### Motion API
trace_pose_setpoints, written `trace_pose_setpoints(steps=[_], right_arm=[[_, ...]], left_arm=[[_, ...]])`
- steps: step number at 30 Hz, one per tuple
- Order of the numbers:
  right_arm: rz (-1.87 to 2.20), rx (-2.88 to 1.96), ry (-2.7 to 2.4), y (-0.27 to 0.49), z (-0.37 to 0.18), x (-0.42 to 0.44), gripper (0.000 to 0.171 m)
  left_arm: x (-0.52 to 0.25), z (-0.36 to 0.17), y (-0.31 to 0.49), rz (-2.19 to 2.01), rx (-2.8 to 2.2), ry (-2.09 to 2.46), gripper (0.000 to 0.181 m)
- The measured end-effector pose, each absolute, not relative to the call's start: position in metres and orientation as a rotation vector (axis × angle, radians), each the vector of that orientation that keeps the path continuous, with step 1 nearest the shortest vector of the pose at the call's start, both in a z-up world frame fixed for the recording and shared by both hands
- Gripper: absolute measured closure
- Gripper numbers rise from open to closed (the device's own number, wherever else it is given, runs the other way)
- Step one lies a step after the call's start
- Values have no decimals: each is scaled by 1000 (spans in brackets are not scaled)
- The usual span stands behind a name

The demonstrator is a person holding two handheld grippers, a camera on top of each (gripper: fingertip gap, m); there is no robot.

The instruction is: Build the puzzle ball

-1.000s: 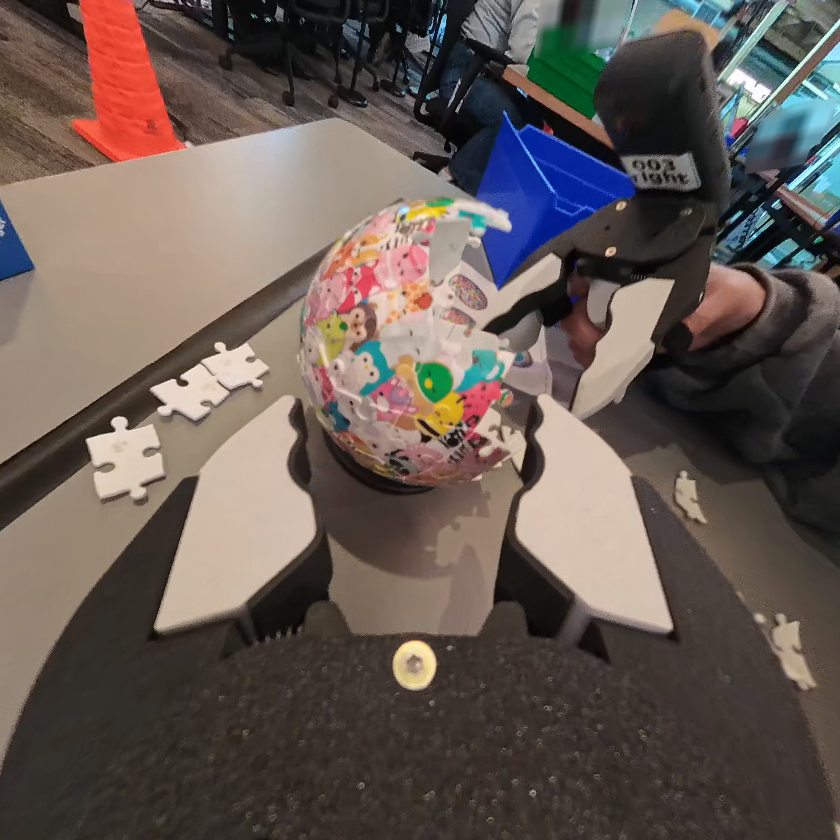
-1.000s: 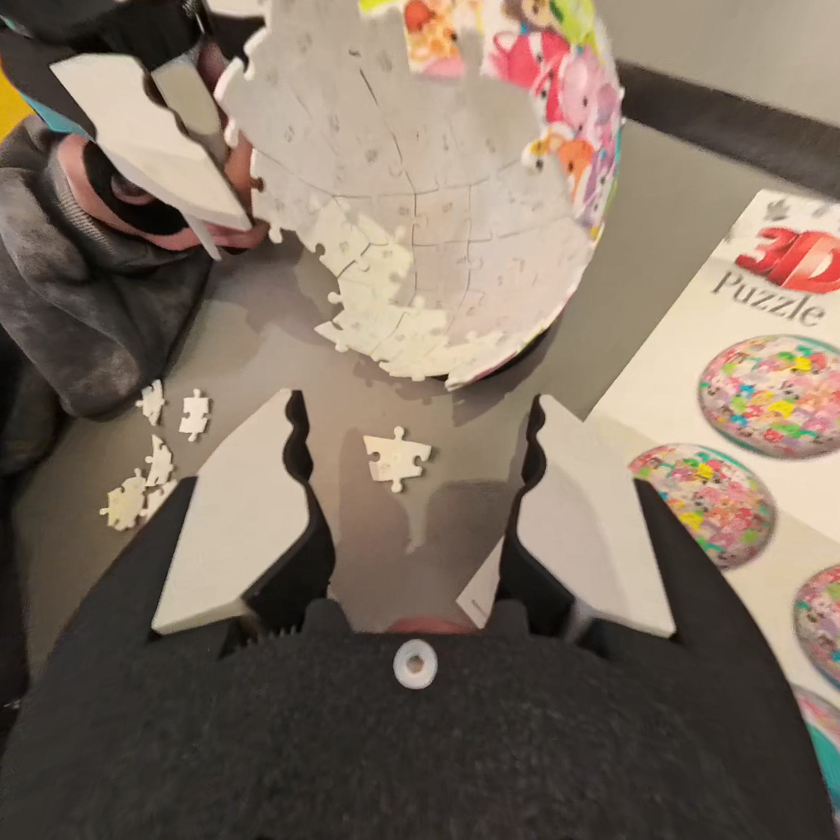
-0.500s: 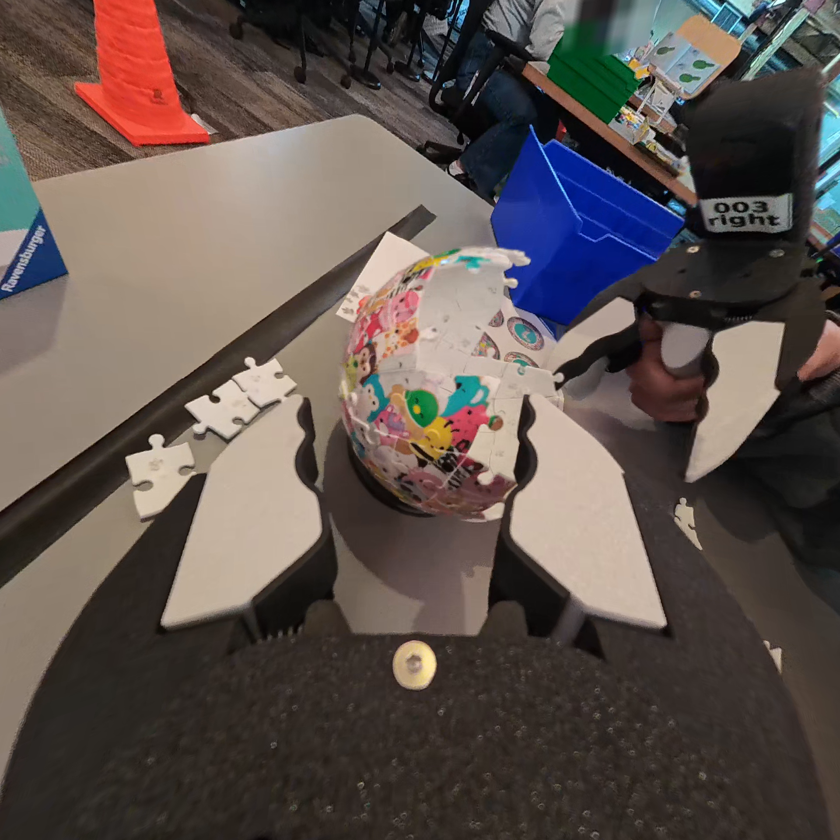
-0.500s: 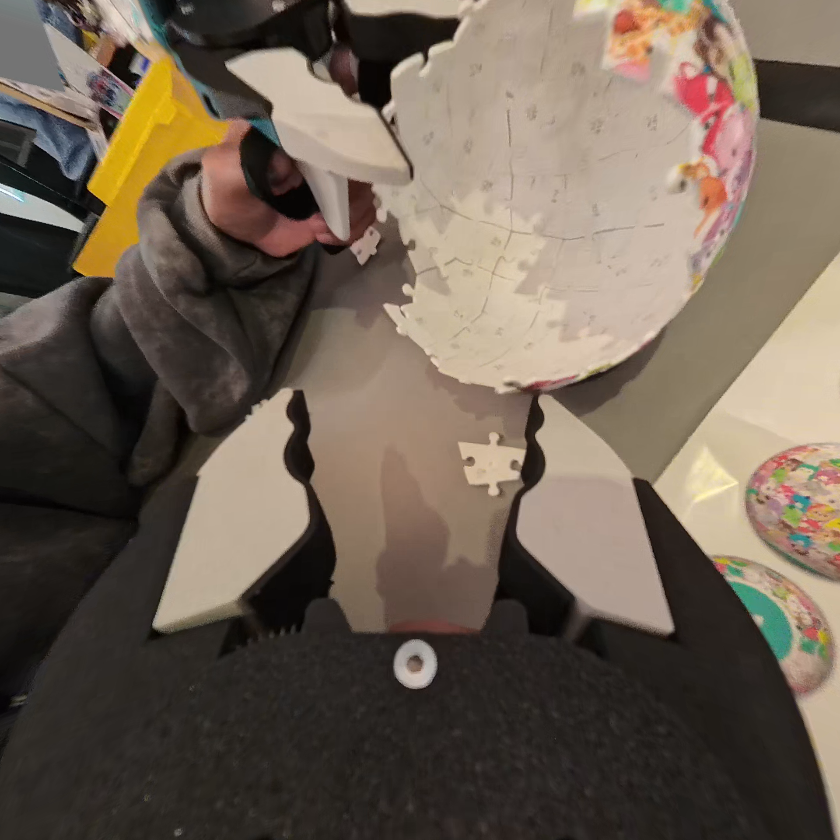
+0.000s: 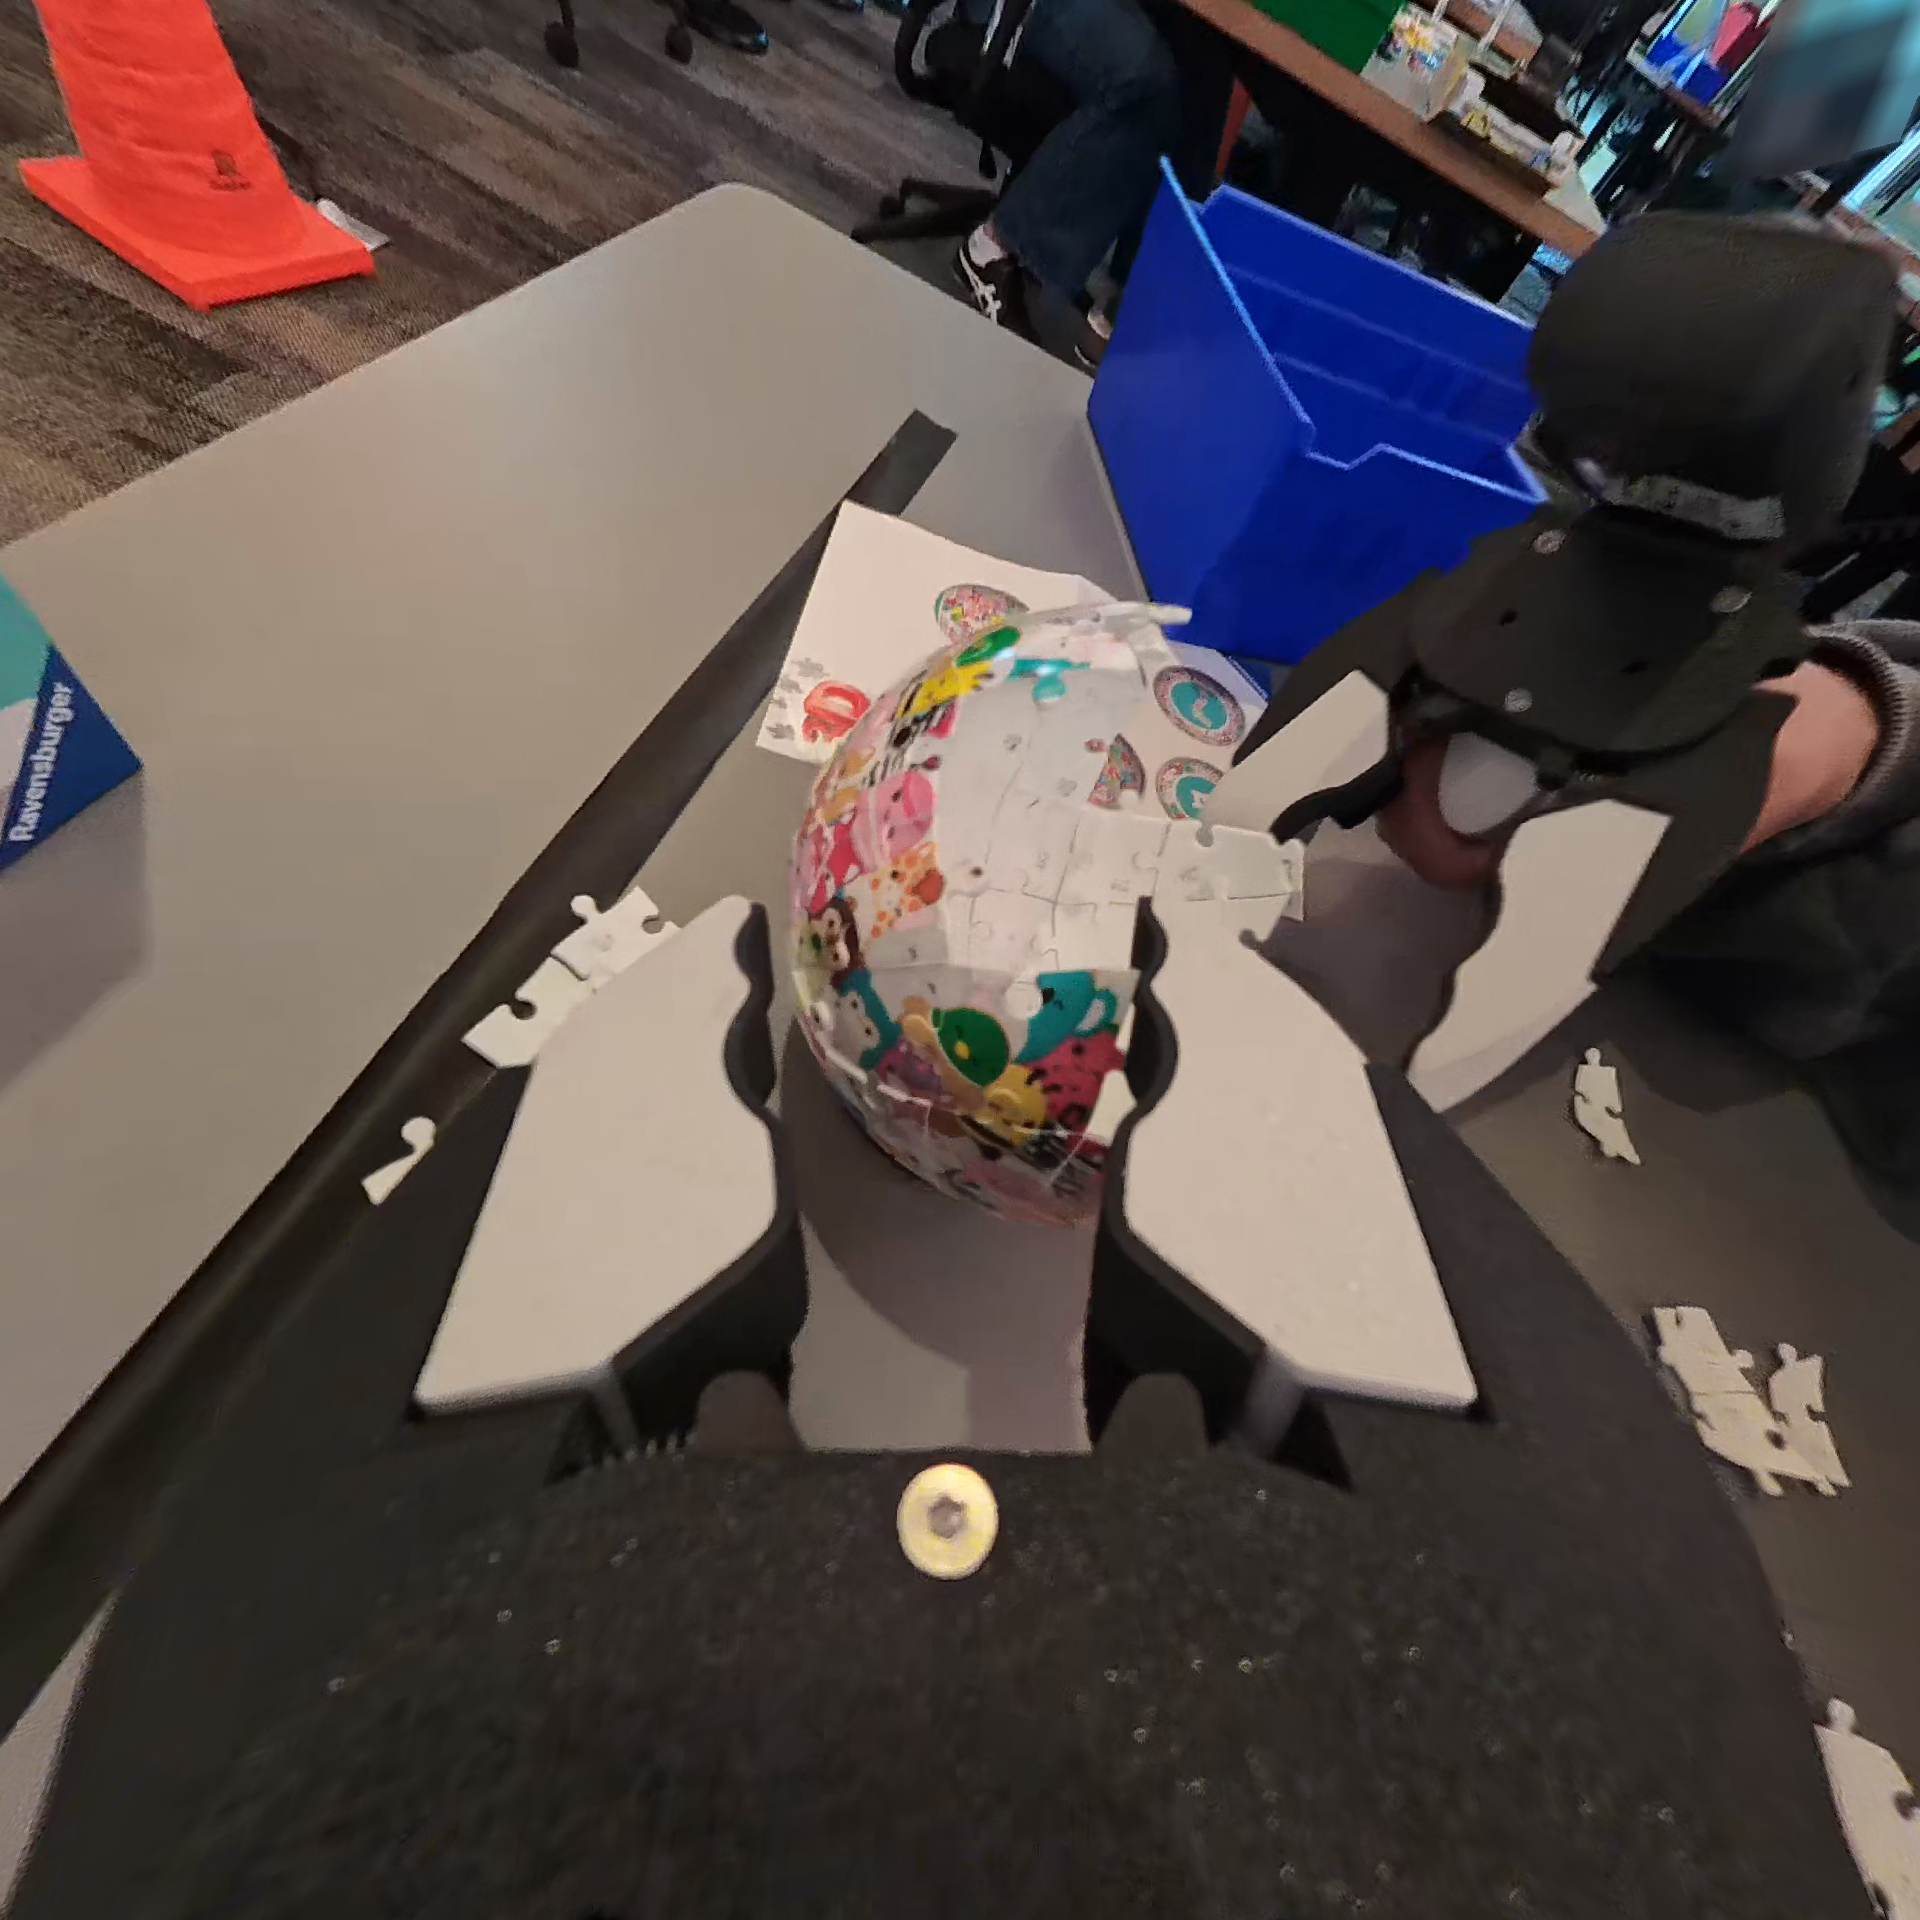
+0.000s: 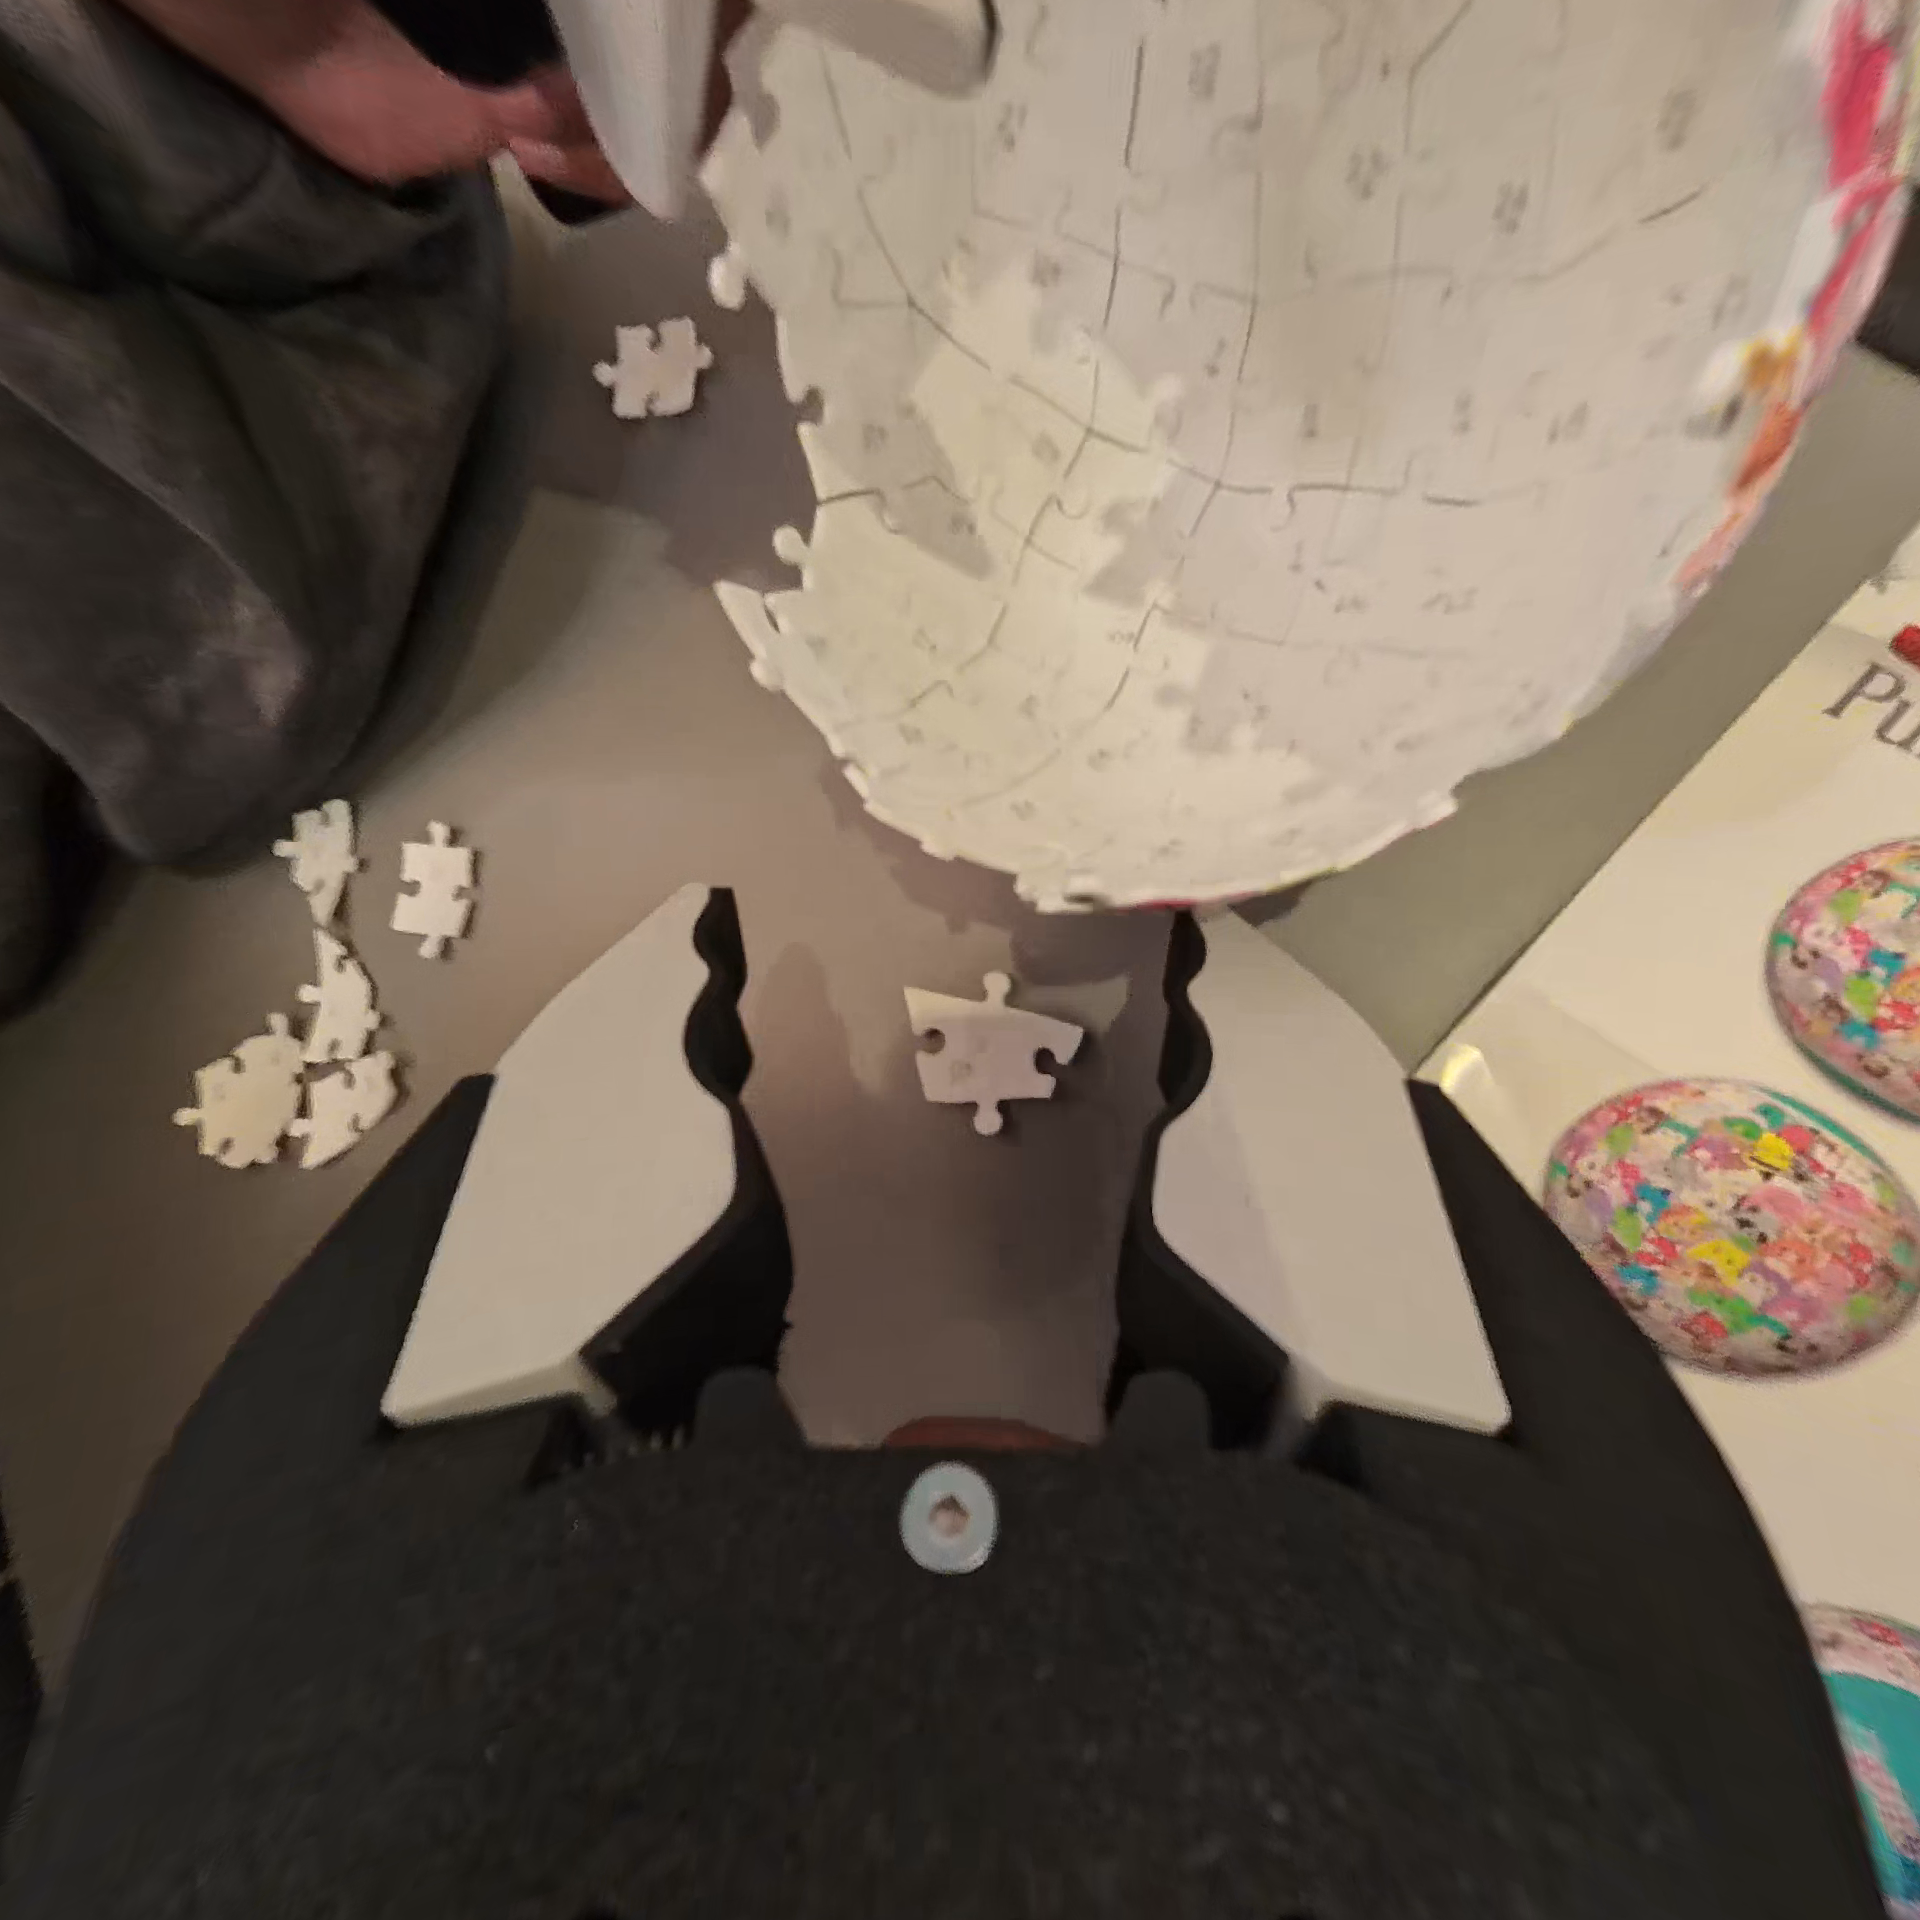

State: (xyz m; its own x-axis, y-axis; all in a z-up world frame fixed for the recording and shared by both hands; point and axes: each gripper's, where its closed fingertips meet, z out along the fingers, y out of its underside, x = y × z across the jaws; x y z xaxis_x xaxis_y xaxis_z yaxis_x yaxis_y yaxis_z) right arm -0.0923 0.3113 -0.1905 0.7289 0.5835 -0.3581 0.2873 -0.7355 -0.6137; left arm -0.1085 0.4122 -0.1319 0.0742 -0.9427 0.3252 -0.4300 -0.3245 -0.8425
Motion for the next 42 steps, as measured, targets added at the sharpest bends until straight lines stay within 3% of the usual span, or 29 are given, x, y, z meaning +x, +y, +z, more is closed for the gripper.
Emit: trace_pose_setpoints(steps=[9,19,31,36,42], right_arm=[[920,-2350,-600,294,-158,-105,93],[736,-2477,-642,305,-196,-94,90],[771,-2453,-645,298,-177,-103,90],[600,-2522,-652,276,-182,-76,90],[502,-2275,-570,210,-147,-55,103]], left_arm=[[-107,-143,425,-1314,-1892,1399,116],[-110,-130,421,-1335,-1825,1469,120],[-106,-147,430,-1392,-1876,1457,120],[-114,-119,427,-1415,-1806,1405,118],[-161,-63,407,-1262,-1675,1349,115]])
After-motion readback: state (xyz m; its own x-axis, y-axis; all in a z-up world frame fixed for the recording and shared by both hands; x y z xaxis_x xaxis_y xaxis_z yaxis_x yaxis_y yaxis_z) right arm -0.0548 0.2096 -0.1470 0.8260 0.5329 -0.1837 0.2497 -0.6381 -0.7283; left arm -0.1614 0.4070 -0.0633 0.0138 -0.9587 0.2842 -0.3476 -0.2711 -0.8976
